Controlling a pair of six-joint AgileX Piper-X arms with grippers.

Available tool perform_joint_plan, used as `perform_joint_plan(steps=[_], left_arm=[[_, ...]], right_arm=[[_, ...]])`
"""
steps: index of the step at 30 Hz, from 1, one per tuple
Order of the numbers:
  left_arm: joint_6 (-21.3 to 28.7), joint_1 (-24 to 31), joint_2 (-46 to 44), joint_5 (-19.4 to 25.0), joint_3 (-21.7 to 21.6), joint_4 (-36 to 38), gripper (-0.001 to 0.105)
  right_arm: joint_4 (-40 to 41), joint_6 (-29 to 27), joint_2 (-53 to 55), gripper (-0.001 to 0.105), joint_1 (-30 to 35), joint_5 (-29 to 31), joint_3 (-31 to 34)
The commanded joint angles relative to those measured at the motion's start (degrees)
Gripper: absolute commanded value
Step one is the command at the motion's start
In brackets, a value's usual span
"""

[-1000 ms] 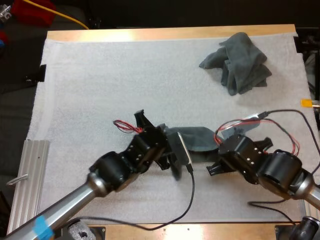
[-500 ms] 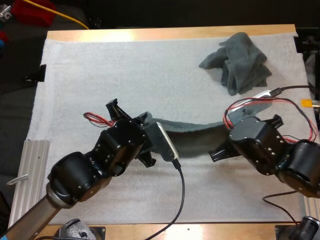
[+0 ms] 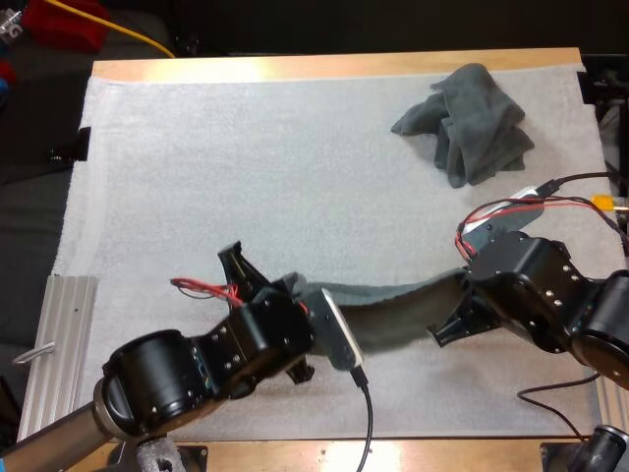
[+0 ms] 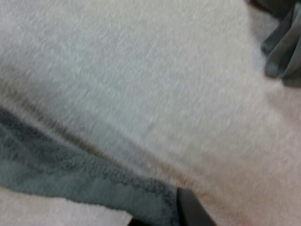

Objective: Pick towel from pile, fold and stack

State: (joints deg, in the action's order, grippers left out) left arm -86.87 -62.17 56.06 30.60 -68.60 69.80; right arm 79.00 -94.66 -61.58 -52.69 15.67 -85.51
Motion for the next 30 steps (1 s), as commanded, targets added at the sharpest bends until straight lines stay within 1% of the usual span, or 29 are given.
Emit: perform_joint_plan(steps=[1, 3, 5, 7, 9, 12, 14, 16, 18, 20, 22, 25, 30], left_arm=[[-2.60, -1.07, -0.29, 1.78, -0.39, 1.98, 0.000], [-5.67, -2.93, -0.29, 1.77, -0.39, 3.98, 0.000], [-7.71, -4.15, -0.29, 1.77, -0.39, 5.06, 0.000], [-9.40, -5.21, -0.29, 1.77, -0.39, 6.28, 0.000], [-12.17, -6.63, -0.29, 1.77, -0.39, 7.90, 0.000], [-14.00, -7.45, -0.36, 1.96, -0.23, 9.22, 0.000], [-14.47, -7.43, -0.36, 2.20, 0.50, 9.20, 0.000], [-14.49, -7.43, -0.36, 2.33, 2.11, 9.20, 0.000], [-15.40, -7.43, -0.36, 4.04, 4.54, 9.20, 0.000], [-16.01, -7.28, -0.36, 5.63, 6.29, 9.01, 0.000], [-15.99, -6.68, -0.36, 5.90, 7.55, 8.10, 0.000], [-15.09, -5.08, -0.36, 5.56, 9.34, 5.18, 0.000], [-11.24, -1.02, -0.35, 4.57, 11.76, -0.51, 0.000]], right_arm=[[1.61, 0.26, 0.91, 0.001, -0.84, -0.53, -0.71], [3.16, 2.16, 1.41, 0.001, -3.88, -0.41, -0.69], [4.69, 4.30, 1.43, 0.001, -6.63, 0.03, -0.69], [6.37, 6.73, 1.43, 0.001, -9.42, 0.88, -0.69], [6.87, 9.17, 1.43, 0.001, -12.74, 2.60, -0.69], [7.06, 11.67, 1.29, 0.001, -14.85, 3.43, -0.69], [7.02, 12.52, 0.98, 0.001, -15.01, 3.45, -0.69], [7.02, 12.36, 0.68, 0.001, -15.03, 4.44, -0.57], [6.88, 11.45, -0.24, 0.001, -14.92, 6.84, -0.19], [6.64, 10.12, -1.05, 0.001, -14.96, 7.81, 0.21], [6.44, 9.57, -2.04, 0.001, -14.96, 9.01, 0.78], [5.15, 8.63, -3.68, 0.001, -14.96, 11.21, 2.17], [0.54, 6.78, -6.11, 0.001, -14.82, 14.33, 6.20]])
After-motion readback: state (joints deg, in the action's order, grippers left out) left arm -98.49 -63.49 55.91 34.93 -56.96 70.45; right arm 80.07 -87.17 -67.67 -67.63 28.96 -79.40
